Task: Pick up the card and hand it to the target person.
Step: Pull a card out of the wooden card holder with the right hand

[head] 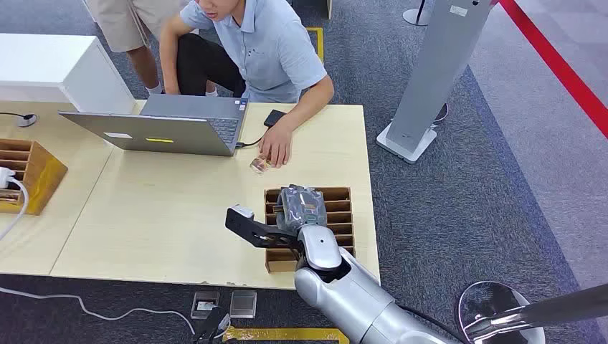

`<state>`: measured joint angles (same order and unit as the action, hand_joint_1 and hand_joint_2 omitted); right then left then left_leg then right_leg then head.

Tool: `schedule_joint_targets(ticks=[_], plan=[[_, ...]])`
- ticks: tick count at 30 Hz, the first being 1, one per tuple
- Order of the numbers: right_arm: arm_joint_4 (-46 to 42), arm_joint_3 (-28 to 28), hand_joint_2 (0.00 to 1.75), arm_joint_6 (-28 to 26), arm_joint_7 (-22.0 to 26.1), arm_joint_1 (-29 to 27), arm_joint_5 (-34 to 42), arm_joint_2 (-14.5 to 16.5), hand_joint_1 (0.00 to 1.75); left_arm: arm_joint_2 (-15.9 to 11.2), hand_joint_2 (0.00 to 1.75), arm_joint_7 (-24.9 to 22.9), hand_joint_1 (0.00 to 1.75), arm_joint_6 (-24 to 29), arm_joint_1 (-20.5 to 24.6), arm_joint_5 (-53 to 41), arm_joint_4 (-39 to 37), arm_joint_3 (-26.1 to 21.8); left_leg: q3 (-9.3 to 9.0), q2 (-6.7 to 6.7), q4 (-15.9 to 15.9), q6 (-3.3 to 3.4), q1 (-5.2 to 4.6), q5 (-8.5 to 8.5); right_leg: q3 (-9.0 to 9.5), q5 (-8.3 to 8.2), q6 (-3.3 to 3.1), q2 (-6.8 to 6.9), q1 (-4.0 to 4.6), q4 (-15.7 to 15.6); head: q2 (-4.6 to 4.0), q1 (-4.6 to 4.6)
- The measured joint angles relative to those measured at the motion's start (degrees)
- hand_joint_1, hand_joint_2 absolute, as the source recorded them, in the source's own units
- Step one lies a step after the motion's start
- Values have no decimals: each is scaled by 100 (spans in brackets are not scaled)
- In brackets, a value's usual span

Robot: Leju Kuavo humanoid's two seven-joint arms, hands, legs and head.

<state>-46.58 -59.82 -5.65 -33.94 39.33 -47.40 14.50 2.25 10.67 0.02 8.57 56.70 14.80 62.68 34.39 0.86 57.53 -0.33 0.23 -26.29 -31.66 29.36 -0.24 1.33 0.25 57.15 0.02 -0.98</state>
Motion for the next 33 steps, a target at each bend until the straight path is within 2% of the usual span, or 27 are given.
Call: schedule_joint_targets(ticks=[4,8,24,33], plan=[[19,0,175,-14,3,1,-9,7,144,0,175,1,0,0,0,0,0,-1,0,0,0,0,0,0,0,0,0,0,0,0,0,0],[48,0,175,-75,17,1,-34,19,175,0,175,4,0,2,0,0,0,-1,-1,0,0,0,0,0,1,0,0,0,0,0,0,1],[96,7,175,-197,9,-14,-100,36,175,-1,175,92,0,163,13,-107,0,-1,-2,0,0,0,0,0,1,0,0,0,0,0,0,0],[-57,7,175,-370,169,-42,-198,30,175,0,175,90,0,137,5,-107,0,-4,-1,0,0,0,0,0,0,0,0,0,0,0,0,-2]])
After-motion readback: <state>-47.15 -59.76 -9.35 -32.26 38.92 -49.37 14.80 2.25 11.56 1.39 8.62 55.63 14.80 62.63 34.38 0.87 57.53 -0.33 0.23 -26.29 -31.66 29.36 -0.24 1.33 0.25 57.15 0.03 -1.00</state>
